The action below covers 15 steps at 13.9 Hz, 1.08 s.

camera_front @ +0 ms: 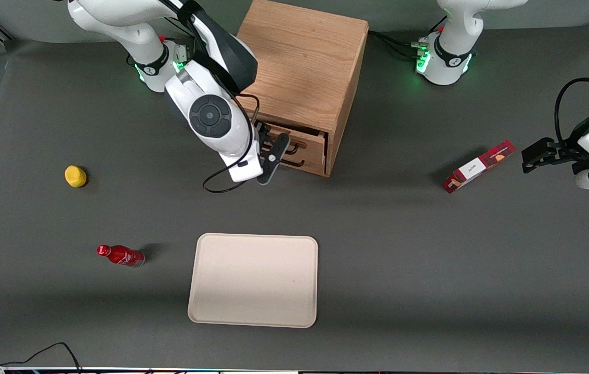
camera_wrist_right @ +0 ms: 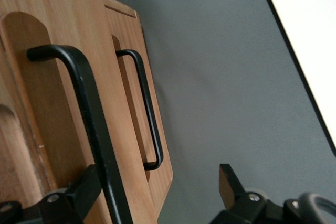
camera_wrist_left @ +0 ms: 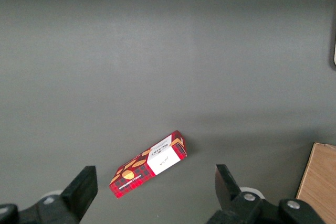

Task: Close top drawer
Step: 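Keep pushing the drawer with the right gripper until flush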

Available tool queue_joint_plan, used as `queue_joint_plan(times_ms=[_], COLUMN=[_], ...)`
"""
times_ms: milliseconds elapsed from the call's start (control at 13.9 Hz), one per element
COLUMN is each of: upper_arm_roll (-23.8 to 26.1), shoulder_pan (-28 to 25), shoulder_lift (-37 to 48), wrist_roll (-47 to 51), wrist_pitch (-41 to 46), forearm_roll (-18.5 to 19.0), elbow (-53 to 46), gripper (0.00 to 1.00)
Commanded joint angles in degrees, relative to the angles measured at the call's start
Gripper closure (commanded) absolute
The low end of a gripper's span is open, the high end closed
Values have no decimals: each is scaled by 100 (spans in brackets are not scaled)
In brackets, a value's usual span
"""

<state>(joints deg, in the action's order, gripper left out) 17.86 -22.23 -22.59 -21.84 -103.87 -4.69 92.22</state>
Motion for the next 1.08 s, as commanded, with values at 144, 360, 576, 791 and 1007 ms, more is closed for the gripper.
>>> queue_joint_plan(times_ms=[144,360,576,791,1007], upper_arm_roll=[164,183,183,174,156], shoulder_pan=[-54,-54,-45,-36,25], shoulder_lift=[255,299,378,448,519], wrist_roll=[320,338,347,347,321], wrist_pitch=[-125,-90,-29,147,463], forearm_roll=[-58,-67,-233,-269,-278], elbow=[323,323,314,244,42], gripper=[0,0,0,0,0])
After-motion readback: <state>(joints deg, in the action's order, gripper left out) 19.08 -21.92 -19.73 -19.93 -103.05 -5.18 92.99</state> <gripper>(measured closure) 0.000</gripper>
